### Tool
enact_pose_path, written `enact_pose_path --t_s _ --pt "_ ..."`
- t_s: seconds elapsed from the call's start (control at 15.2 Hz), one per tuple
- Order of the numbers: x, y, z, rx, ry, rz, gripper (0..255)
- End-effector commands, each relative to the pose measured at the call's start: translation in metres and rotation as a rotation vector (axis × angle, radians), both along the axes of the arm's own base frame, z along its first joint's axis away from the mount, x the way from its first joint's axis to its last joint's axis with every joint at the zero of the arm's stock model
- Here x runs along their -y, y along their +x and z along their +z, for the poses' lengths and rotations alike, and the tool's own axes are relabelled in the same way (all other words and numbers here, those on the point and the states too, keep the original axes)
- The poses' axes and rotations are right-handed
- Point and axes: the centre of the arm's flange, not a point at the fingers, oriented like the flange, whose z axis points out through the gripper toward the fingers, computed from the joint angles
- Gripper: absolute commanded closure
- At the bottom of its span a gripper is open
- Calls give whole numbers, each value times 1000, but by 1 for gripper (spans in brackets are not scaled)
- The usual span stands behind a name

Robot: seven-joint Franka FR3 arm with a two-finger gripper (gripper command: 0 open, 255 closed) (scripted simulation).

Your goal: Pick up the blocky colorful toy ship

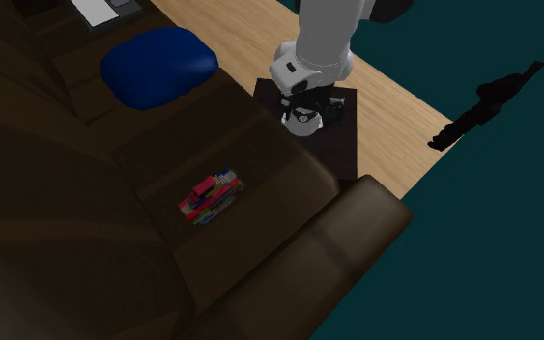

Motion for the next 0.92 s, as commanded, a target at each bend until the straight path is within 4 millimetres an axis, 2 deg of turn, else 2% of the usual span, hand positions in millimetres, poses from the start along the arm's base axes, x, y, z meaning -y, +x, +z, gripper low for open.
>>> enact_pose_path --t_s 0.0,0.86 --pt "0 0 0 0 0 0 0" --pt "132 87 -69 11 12 -64 0"
